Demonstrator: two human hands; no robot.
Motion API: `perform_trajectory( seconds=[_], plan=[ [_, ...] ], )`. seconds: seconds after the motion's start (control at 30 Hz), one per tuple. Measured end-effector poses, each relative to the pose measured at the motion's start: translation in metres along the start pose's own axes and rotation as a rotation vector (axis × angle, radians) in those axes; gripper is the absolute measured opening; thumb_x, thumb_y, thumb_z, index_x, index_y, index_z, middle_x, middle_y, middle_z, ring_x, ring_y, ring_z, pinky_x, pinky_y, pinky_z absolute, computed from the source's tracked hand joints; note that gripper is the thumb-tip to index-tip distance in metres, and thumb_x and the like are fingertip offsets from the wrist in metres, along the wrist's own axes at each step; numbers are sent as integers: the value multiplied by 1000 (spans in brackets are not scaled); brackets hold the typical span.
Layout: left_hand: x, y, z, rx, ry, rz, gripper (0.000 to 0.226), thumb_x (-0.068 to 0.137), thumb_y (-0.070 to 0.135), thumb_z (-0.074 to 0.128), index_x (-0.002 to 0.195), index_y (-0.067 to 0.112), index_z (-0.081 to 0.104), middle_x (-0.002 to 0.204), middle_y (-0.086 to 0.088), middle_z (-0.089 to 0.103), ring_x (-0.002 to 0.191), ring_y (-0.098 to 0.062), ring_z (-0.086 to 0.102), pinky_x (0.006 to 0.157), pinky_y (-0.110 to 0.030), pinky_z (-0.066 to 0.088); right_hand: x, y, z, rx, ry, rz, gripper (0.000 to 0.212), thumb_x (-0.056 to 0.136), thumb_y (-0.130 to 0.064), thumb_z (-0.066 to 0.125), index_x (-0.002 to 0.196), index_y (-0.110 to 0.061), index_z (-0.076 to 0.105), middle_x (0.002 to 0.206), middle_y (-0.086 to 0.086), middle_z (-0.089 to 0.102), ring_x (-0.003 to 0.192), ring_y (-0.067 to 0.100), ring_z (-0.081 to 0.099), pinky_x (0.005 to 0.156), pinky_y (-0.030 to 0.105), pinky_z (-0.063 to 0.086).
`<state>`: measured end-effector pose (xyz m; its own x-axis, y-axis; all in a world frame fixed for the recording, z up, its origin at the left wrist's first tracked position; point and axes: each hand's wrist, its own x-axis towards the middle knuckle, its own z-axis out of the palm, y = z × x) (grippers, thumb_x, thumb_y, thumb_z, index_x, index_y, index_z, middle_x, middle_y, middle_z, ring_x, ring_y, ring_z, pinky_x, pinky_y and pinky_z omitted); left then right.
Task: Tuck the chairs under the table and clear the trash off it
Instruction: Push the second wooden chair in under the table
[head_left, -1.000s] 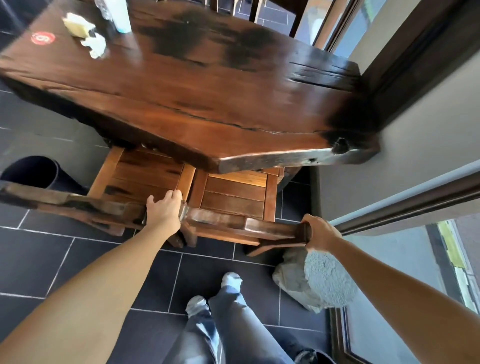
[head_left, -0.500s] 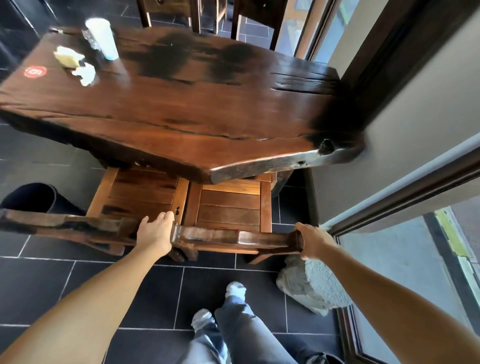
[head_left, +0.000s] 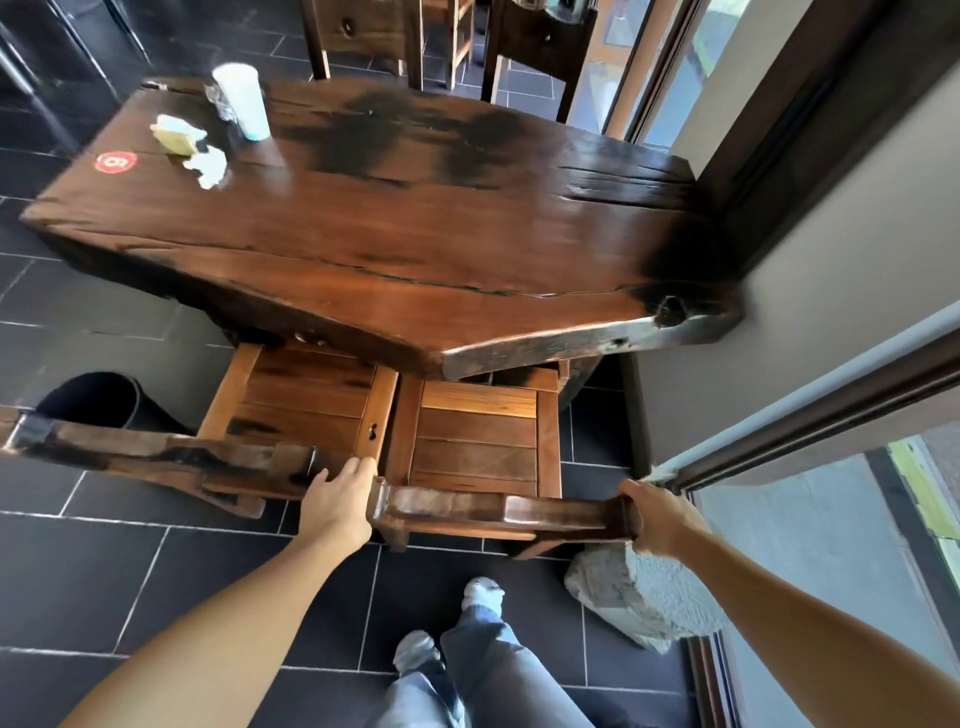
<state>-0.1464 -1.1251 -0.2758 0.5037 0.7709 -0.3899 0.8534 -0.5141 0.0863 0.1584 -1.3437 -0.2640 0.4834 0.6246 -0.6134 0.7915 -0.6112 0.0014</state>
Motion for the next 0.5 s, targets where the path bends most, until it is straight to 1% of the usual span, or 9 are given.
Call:
perform_trajectory(
  seconds=[0.1,0.13,0.17,0.2,0.23,0.27,0.33,0.4,0.5],
  plan=[
    [-5,-2,4,21,-11,17,50,76,5,65,115,22,39,123,5,48,103,-23,56,96,-35,42,-7,-2,6,1,-13,8,52,70,-11,71,114,-26,48,94,-5,55,90,24,62,65,28,42],
    [-6,-1,4,19,-18,19,50,76,5,65,115,21,38,123,4,47,99,-24,58,90,-35,45,-7,-2,4,2,-24,8,52,70,-10,71,115,-24,48,91,-5,52,90,24,62,66,28,42],
    [-8,0,4,13,-29,11,51,77,4,65,116,20,36,123,2,46,93,-24,59,80,-34,47,-9,-4,0,-6,-41,5,52,71,-10,71,115,-23,47,89,-5,50,89,24,61,66,29,42],
    [-9,2,3,4,-34,1,51,77,4,64,116,19,35,123,0,44,86,-24,59,69,-32,45,-9,-5,-3,-12,-65,5,53,71,-10,72,117,-21,47,89,-5,49,86,23,59,67,29,43],
    [-10,3,3,-8,-39,-9,51,78,3,64,117,18,34,123,-1,43,80,-24,58,62,-31,41,-8,-7,-7,-22,-95,3,56,72,-10,73,119,-20,45,89,-4,50,83,22,56,67,29,43],
    [-11,4,4,-23,-40,-14,51,79,2,62,118,17,33,123,-2,41,78,-24,57,60,-30,39,-7,-9,-8,-32,-130,-2,58,72,-11,74,121,-19,44,89,-3,50,83,21,54,68,28,43],
    [-11,4,6,-52,-31,-13,49,79,-2,60,117,15,34,122,-4,40,83,-25,60,60,-31,38,-4,-12,-13,-56,-188,-9,57,74,-13,75,118,-17,41,84,-3,47,84,20,53,68,28,43],
    [-11,2,8,-97,-31,-19,48,78,-3,59,115,15,35,120,-4,39,86,-27,61,60,-32,39,2,-17,-18,-91,-264,7,57,73,-16,77,113,-18,36,83,-3,47,85,20,56,71,29,47],
    [-12,1,8,-123,-47,-28,50,78,-1,61,117,14,35,120,-4,38,87,-27,61,59,-32,40,14,-25,-27,-200,-381,-3,67,68,-26,80,121,-16,40,99,2,57,90,21,61,77,30,53]
  ],
)
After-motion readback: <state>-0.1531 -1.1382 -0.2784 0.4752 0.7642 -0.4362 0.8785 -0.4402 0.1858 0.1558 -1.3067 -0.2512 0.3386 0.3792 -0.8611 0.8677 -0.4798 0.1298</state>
